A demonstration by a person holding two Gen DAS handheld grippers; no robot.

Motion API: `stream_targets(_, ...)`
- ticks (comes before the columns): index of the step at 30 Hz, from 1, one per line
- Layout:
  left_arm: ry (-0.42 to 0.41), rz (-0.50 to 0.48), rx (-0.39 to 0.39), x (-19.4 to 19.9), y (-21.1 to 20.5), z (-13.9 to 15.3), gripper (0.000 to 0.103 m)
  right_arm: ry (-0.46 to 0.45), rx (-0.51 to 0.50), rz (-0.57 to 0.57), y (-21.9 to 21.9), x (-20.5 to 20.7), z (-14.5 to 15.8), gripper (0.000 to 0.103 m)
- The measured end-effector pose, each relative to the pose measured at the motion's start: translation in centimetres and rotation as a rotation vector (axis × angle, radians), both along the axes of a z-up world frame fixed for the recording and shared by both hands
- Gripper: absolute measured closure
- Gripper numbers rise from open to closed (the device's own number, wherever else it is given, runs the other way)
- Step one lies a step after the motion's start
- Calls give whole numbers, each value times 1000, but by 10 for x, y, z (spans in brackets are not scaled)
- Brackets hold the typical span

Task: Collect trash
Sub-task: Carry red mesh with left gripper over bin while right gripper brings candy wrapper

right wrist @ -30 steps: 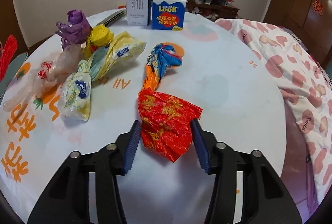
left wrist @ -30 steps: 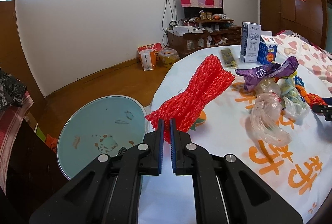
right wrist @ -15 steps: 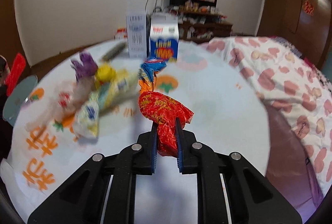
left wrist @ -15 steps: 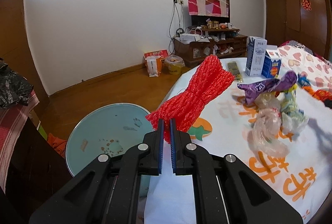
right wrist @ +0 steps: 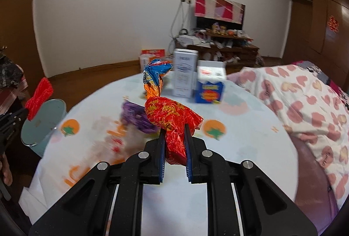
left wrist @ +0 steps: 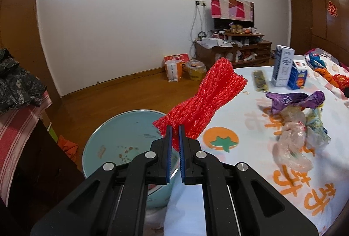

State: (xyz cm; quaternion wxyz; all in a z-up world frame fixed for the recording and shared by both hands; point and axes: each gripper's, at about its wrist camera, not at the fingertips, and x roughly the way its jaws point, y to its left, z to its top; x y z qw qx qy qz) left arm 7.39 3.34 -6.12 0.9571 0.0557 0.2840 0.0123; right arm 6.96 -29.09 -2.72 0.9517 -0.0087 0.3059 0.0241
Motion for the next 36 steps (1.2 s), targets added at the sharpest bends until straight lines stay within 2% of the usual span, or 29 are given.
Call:
stream_targets(13,-11,65,-37,3,28,2,97,-19,12,138,80,42,-7,87)
stream_targets(36,-1,204,5,9,84,-5,97,8,16,318,171,83,-24,87)
